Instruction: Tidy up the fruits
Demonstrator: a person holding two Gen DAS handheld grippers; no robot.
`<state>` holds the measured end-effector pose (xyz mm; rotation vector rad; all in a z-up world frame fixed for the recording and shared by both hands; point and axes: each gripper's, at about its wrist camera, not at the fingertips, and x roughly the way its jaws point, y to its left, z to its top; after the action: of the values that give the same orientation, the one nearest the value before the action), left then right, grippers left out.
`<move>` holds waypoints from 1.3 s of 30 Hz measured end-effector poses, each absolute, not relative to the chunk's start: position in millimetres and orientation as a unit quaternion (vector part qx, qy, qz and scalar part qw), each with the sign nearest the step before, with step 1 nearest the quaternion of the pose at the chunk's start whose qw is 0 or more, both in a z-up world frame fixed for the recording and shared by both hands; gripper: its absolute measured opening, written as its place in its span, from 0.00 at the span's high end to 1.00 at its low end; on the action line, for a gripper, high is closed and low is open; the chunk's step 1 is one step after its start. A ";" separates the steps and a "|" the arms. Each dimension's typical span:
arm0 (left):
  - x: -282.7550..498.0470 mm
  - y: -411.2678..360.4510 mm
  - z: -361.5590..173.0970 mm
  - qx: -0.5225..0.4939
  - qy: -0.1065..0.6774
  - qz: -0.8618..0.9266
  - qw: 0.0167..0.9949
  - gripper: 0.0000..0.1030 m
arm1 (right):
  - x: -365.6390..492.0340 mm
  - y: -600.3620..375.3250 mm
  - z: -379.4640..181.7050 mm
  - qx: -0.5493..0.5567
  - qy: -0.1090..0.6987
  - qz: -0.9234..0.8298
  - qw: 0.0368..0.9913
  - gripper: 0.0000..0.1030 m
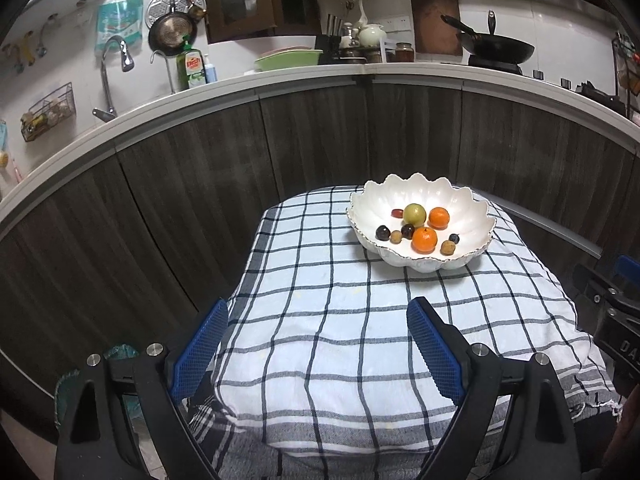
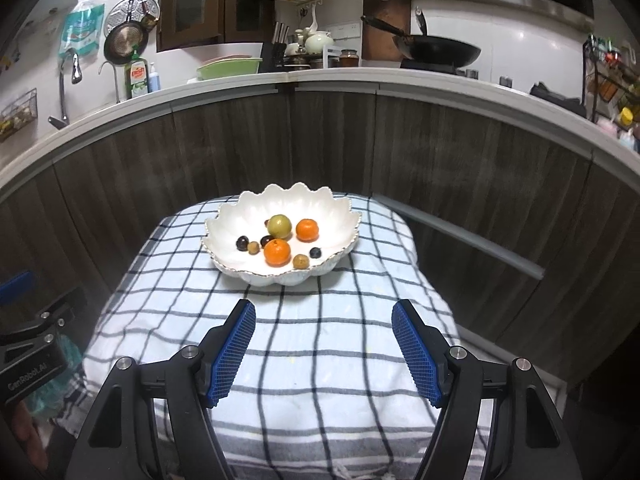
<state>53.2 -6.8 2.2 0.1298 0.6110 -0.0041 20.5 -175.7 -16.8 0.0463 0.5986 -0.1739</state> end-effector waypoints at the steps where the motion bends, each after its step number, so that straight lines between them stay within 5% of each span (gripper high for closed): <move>1: 50.9 -5.9 1.9 0.062 0.300 -0.002 0.952 0.11 | 16.3 -175.8 -16.2 0.023 0.290 -0.092 0.952 0.19; 12: 21.2 5.9 6.6 0.051 0.265 0.011 0.963 0.00 | -10.7 -169.1 -4.4 0.010 0.252 -0.096 0.963 0.18; 39: 15.5 6.7 7.1 0.048 0.262 0.015 0.964 0.00 | -13.9 -170.6 -6.4 0.018 0.251 -0.098 0.963 0.18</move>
<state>15.5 6.7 7.1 0.0981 0.5303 0.0300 -13.9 -170.6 -6.4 0.0358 0.5075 -0.1984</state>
